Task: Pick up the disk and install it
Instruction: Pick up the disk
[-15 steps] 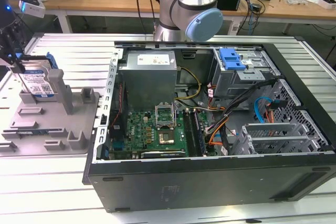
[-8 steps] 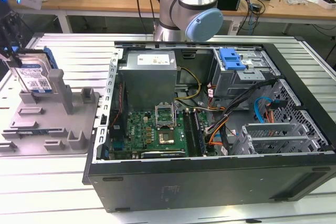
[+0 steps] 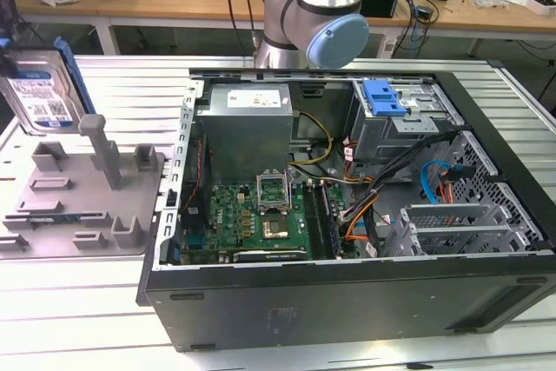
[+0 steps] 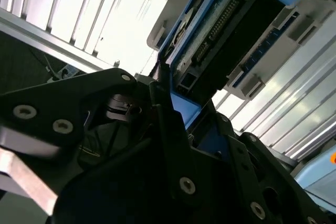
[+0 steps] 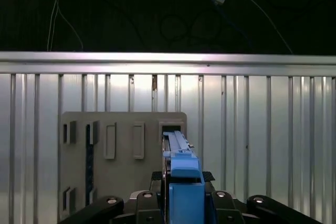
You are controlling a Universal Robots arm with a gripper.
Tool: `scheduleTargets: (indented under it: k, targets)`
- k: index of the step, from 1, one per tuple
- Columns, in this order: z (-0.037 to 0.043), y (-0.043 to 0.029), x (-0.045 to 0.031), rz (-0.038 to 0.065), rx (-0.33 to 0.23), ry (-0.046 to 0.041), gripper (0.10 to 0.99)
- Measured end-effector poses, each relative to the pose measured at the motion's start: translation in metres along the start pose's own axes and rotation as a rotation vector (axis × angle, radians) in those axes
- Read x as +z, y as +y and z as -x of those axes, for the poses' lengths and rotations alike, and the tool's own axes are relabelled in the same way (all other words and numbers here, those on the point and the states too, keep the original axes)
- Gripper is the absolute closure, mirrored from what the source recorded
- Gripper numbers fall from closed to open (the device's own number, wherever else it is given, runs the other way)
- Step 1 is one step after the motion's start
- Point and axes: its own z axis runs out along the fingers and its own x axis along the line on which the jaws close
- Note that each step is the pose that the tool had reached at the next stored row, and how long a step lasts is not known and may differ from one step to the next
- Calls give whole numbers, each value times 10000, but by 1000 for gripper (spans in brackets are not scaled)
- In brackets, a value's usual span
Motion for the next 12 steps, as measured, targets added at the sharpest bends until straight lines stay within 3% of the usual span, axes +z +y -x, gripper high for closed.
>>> scheduleTargets:
  k: [1, 5, 12]
  targets:
    - [1, 1, -45, 0, 0, 2, 718]
    - [7, 12, -356, 0, 1, 7, 718]
    - [12, 24, -712, -1, 3, 21, 718]
